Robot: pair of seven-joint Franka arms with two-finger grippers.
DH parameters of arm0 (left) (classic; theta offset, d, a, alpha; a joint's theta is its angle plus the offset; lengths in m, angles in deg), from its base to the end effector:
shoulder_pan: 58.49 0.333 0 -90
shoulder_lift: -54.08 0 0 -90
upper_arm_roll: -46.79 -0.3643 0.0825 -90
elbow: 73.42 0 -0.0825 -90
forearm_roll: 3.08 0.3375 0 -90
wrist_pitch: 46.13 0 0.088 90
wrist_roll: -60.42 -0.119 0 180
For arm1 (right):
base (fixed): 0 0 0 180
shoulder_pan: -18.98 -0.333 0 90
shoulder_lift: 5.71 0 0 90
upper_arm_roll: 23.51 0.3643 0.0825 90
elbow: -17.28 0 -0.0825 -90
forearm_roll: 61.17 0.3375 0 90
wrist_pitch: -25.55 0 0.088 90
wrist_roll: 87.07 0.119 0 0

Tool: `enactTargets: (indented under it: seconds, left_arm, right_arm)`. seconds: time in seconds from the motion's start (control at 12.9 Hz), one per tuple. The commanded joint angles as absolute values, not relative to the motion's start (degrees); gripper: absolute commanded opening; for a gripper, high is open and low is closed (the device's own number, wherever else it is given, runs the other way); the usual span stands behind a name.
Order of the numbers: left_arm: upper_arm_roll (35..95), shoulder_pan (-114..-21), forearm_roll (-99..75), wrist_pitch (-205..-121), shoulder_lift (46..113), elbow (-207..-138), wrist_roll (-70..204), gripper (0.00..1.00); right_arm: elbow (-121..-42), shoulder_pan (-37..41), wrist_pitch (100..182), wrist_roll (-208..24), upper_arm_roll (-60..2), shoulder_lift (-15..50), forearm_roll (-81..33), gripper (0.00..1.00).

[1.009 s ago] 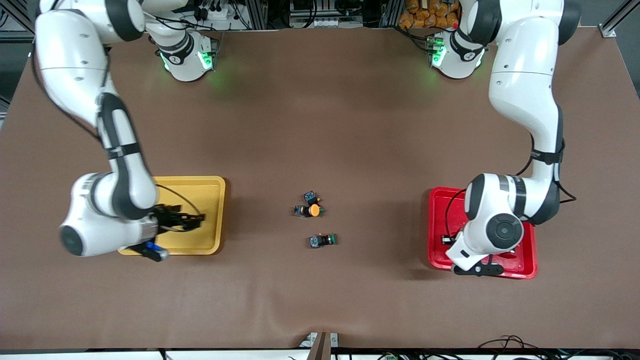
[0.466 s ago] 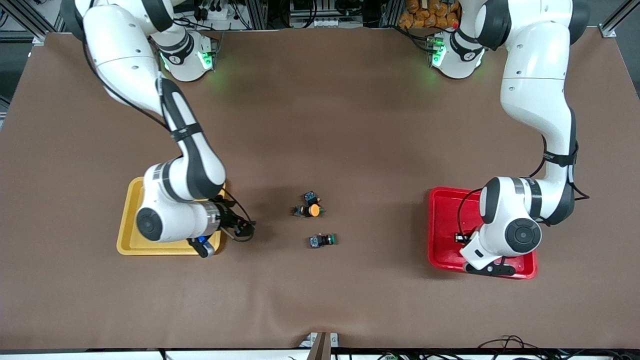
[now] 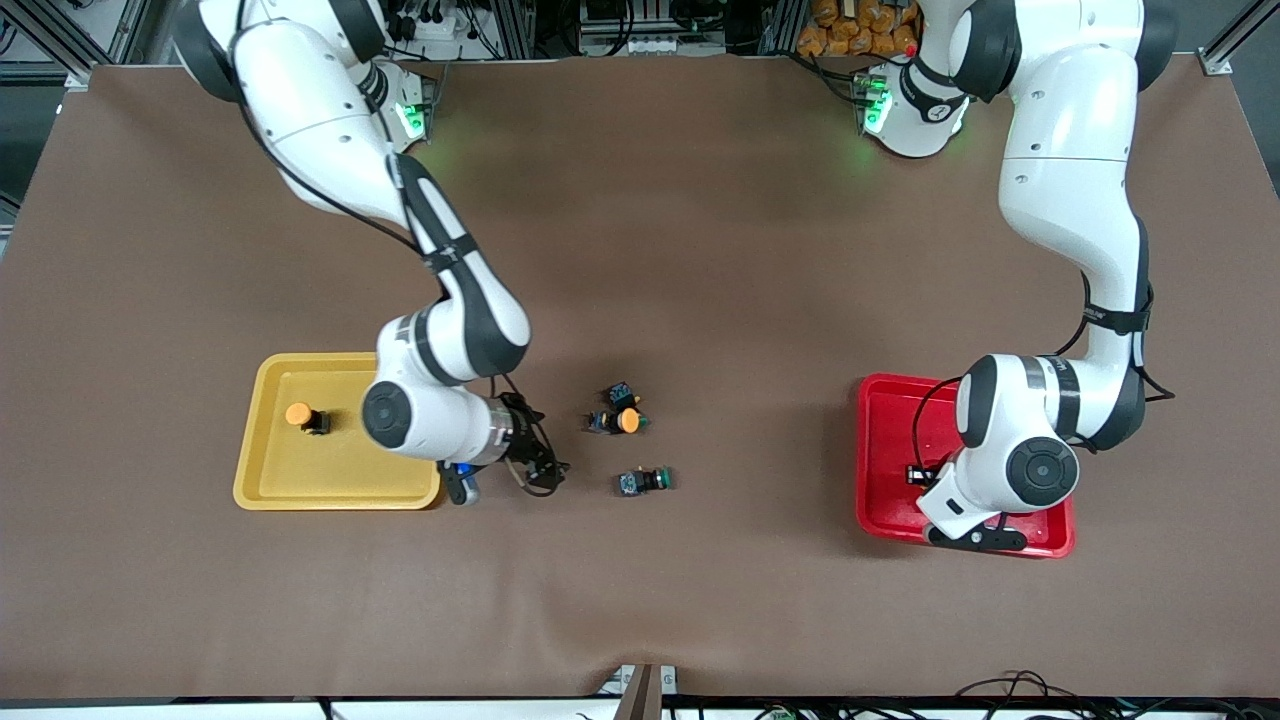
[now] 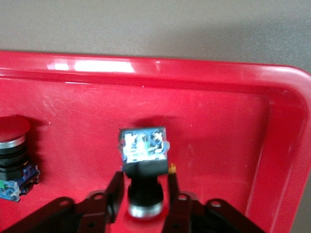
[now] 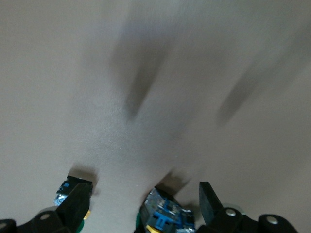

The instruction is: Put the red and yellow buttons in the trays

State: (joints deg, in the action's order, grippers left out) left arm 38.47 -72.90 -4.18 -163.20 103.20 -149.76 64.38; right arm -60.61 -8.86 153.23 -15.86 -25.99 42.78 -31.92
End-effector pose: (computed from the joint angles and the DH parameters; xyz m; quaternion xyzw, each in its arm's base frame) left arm 0.7147 -0.1050 0.2540 -0.9959 0.0345 0.0645 0.0540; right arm 0.6579 0.3433 0.2658 -0.8386 0.5118 0.1306 0.1330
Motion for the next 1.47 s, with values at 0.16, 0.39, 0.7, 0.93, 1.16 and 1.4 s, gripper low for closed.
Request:
enactTargets:
  seconds: [0.16,0.39,0.7,0.93,1.16,1.4]
  left_arm:
    - [38.61,-73.08,-4.4,-163.29,102.86,-149.27,64.28,1.0]
    - [38.61,-73.26,-4.4,-163.38,102.34,-149.27,64.99,1.0]
    - [38.61,-72.82,-4.49,-163.38,101.81,-149.09,65.17,1.0]
    - [38.52,-72.38,-4.4,-163.38,100.58,-149.09,64.82,1.0]
    - [38.35,-71.5,-4.4,-162.68,98.04,-149.35,64.11,1.0]
    - [38.7,-69.31,-4.4,-157.34,90.5,-150.93,63.33,1.0]
  right_arm:
    - [-60.15,-9.93,154.49,-10.96,-25.45,44.48,-30.49,1.0]
    - [-59.89,-9.32,154.65,-7.1,-23.25,44.57,-29.36,1.0]
    - [-59.97,-10.81,154.48,-6.21,-23.24,44.74,-29.0,1.0]
    - [-60.15,-10.99,154.66,-5.86,-23.24,44.74,-28.83,1.0]
    - [-60.15,-12.22,154.83,-5.86,-23.24,45.79,-29.0,0.9]
    - [-60.15,-13.01,158.7,-6.64,-23.24,46.94,-29.44,0.42]
